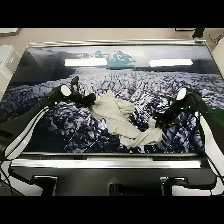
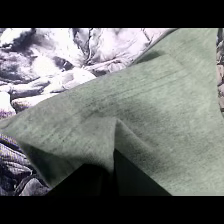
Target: Fold the clothes and pants, and hang the long-sleeved shirts on hangers.
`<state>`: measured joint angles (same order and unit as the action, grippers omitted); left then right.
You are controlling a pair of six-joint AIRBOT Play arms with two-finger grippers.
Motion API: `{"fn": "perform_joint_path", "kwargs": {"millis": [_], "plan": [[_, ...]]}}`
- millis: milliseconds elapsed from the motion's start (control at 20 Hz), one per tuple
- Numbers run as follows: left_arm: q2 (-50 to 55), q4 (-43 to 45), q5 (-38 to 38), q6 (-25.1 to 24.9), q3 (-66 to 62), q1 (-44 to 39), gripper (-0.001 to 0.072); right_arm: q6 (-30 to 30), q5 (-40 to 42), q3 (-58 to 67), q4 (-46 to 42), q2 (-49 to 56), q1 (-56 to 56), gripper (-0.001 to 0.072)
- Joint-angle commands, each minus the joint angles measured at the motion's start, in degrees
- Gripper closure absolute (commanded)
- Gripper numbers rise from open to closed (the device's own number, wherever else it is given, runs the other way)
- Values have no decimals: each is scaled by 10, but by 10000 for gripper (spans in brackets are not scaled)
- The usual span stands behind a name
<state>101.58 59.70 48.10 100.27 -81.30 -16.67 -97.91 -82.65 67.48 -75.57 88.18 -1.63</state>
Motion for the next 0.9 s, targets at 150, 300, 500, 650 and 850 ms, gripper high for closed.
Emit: {"fn": "perform_joint_path", "kwargs": {"millis": [150, 300, 500, 650, 850], "plan": [[-66, 21, 14, -52, -7, 3, 687, 21, 2, 56, -26, -16, 0, 658], [-173, 122, 14, -69, -53, 14, 688, 31, 27, 206, -124, -86, 0, 657], [-357, 173, 13, -68, -114, 49, 687, 30, 127, 389, -197, -223, 0, 655], [-482, 175, 22, -53, -113, 65, 687, 28, 144, 406, -197, -331, 0, 654], [-593, 167, 20, -16, -113, 54, 688, -3, 100, 406, -185, -409, 0, 654]]}}
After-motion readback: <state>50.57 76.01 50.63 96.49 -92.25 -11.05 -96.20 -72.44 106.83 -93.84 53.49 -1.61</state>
